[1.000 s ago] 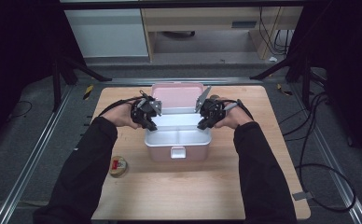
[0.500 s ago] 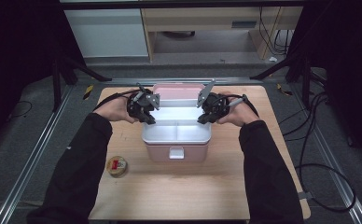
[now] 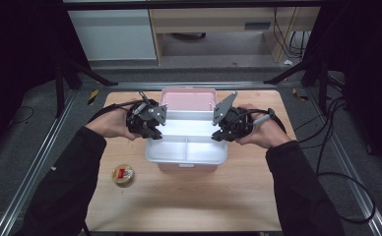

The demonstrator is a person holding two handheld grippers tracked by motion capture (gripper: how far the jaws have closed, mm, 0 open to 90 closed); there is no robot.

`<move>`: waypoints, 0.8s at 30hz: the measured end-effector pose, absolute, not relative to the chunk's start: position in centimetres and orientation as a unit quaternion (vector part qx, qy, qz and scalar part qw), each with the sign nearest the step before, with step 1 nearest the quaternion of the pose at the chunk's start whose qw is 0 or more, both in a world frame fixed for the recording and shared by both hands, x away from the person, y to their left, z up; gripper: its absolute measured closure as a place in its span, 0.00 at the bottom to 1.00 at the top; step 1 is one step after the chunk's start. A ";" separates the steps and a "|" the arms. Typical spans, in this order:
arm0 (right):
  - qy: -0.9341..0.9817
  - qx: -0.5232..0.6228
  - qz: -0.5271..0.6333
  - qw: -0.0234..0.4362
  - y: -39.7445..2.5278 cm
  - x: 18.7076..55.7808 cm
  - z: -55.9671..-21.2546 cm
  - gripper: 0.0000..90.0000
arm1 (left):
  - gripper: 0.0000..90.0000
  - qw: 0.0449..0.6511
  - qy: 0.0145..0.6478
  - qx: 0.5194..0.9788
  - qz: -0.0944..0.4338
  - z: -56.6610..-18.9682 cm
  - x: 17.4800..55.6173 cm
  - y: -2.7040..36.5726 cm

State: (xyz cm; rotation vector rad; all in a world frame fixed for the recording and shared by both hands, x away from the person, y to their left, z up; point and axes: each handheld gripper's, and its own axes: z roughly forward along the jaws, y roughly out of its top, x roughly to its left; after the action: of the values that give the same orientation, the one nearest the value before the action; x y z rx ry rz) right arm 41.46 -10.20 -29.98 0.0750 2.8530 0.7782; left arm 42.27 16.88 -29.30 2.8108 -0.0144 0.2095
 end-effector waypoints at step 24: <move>0.964 0.001 0.262 0.052 -8.7 31.8 -35.2 1.00 | 0.99 0.142 -0.002 0.989 0.044 -34.5 31.7 17.8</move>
State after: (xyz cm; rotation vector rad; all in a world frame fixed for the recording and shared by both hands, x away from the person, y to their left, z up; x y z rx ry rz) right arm 31.81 -8.74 -35.24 0.0029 2.9315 0.7960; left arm 31.71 17.82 -34.51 2.8529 -0.0064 0.1281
